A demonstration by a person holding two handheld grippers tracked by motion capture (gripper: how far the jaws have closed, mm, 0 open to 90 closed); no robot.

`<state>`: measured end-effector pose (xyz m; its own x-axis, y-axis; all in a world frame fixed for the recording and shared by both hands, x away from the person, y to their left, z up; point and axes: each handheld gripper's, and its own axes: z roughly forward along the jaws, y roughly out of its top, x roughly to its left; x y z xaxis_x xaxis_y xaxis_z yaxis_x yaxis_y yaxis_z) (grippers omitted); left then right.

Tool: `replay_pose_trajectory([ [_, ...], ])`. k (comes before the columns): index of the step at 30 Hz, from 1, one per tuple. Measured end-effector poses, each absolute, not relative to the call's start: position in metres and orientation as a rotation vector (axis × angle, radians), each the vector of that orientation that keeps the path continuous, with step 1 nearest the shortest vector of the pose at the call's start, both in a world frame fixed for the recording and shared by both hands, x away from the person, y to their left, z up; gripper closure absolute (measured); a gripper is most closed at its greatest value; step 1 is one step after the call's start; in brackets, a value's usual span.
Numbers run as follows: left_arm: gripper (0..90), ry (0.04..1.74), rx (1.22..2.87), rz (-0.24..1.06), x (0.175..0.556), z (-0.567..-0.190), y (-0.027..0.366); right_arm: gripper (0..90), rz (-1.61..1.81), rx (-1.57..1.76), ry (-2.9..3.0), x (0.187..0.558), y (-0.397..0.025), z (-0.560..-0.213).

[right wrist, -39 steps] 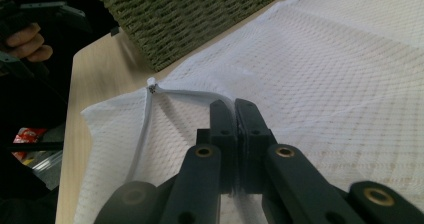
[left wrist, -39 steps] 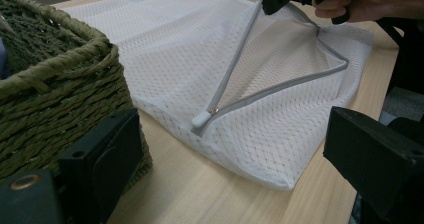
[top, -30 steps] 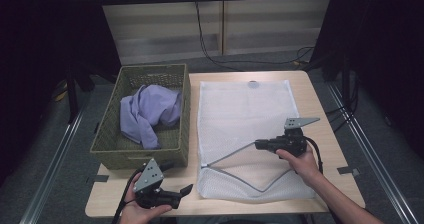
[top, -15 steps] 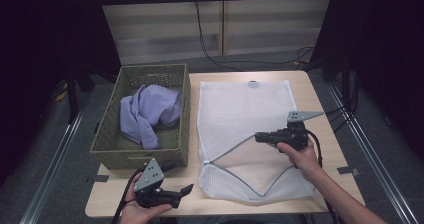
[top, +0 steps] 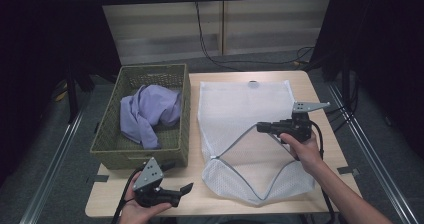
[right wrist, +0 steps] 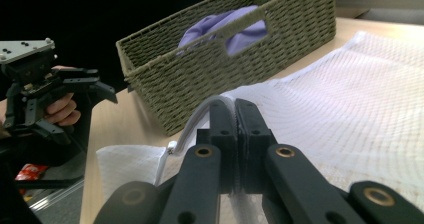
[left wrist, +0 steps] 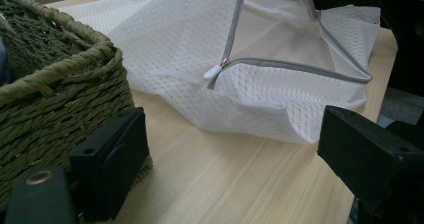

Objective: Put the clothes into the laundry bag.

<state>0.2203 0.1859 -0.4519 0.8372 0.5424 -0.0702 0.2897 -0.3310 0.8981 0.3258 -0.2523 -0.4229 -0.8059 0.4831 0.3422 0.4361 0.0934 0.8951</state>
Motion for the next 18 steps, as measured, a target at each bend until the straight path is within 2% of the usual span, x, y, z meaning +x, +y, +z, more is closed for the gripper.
replay_pose_trajectory([
  [12, 14.0, 0.622, 1.893, 0.291, 0.217, -0.442, 0.193, 88.3, 1.872, 0.953, 2.243, 0.328, -0.256, -0.416],
  [18, 15.3, 0.669, 1.830, 0.340, 0.220, -0.428, 0.209, 88.3, 1.868, 0.954, 2.252, 0.328, -0.256, -0.417],
])
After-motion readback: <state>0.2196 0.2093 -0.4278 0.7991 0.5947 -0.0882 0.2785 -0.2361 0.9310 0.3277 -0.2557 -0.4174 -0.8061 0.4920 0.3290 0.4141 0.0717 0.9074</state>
